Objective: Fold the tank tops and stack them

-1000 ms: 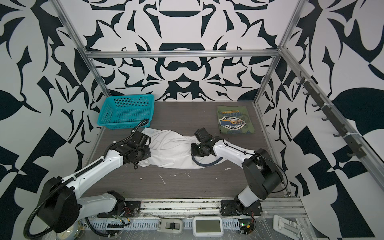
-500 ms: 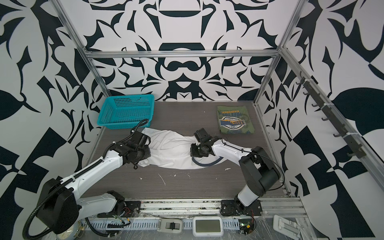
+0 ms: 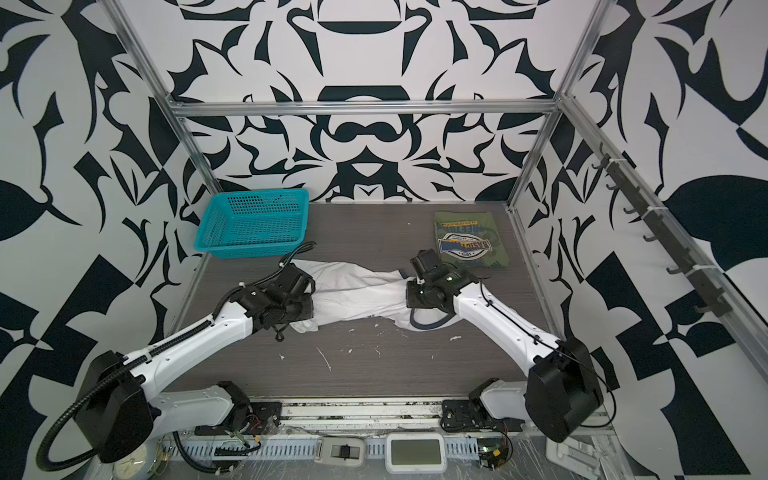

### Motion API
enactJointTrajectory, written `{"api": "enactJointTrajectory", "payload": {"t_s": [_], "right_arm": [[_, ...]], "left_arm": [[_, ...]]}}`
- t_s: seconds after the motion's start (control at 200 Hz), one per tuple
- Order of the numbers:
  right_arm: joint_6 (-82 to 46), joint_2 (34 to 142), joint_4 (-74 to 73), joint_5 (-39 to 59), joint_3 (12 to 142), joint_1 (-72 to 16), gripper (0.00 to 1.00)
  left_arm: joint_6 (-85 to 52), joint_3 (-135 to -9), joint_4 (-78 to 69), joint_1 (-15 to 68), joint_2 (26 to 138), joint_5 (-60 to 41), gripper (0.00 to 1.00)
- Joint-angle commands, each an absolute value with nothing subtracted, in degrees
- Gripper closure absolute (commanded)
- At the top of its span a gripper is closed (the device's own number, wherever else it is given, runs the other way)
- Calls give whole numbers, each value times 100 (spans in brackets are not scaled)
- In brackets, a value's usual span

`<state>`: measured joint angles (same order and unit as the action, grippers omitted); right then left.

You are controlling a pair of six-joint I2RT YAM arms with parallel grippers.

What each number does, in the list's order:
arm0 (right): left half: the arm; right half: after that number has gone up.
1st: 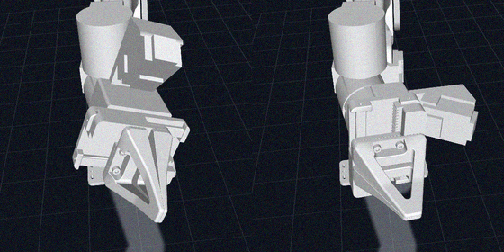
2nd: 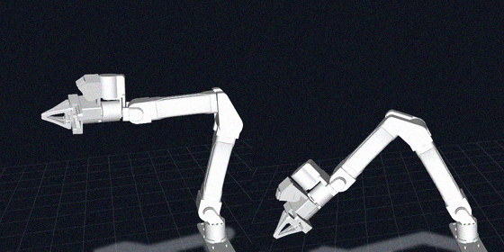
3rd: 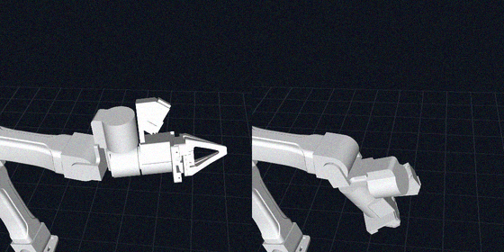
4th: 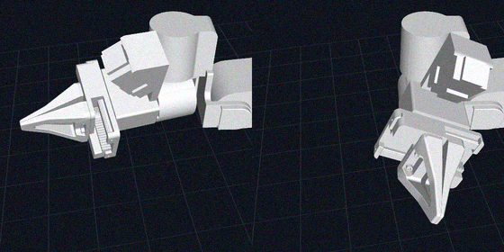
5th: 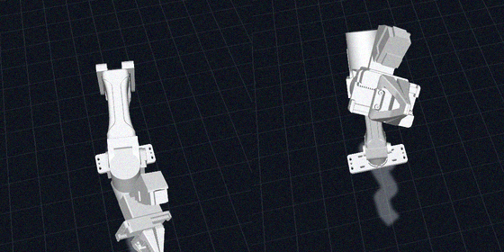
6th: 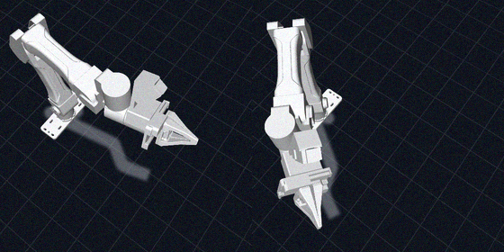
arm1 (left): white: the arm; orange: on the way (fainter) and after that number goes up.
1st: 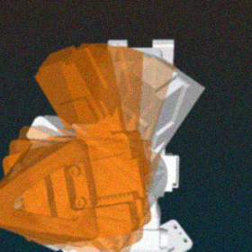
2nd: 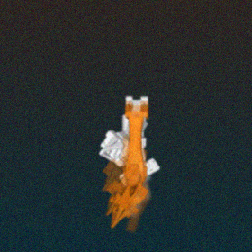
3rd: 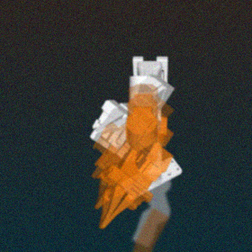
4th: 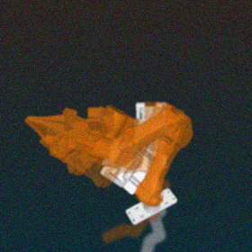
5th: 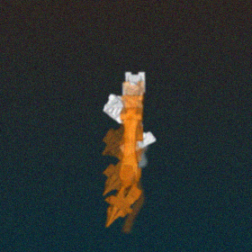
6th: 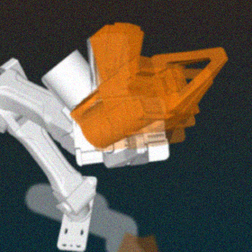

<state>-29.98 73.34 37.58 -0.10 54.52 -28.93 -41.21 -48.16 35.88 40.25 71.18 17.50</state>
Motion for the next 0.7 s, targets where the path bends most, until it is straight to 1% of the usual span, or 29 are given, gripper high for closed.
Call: {"api": "enactJointTrajectory", "payload": {"t_s": [0.0, 0.155, 0.205, 0.285, 0.355, 0.48, 0.535, 0.58, 0.695], "right_arm": [[-3121, 7143, 3988, -169, 5171, -2891, 100], [-3276, 7041, 3905, -296, 4791, -2883, 100], [-3295, 6998, 3841, -278, 4681, -2883, 100], [-3356, 6952, 3741, -220, 4551, -2883, 100], [-3383, 6960, 3696, -180, 4509, -2881, 100], [-3351, 6987, 3702, -218, 4515, -2882, 100], [-3331, 6974, 3754, -281, 4534, -2883, 100], [-3333, 6963, 3824, -378, 4544, -2883, 100], [-3348, 6961, 3968, -592, 4535, -2859, 100]], "left_arm": [[-4330, -4827, 3984, 4478, 7082, 2070, 60], [-5482, -4189, 3800, 5103, 6307, 1803, 41], [-6002, -3846, 3614, 5221, 5979, 1685, 37], [-6683, -3296, 3242, 5297, 5464, 1516, 37], [-6994, -2812, 2700, 5317, 4960, 1434, 36], [-7098, -2272, 1858, 5287, 4278, 1601, 37], [-7020, -2261, 1738, 5150, 4228, 1648, 37], [-6980, -2275, 1662, 4946, 4302, 1542, 40], [-6893, -2222, 1067, 4232, 4574, 831, 45]]}}
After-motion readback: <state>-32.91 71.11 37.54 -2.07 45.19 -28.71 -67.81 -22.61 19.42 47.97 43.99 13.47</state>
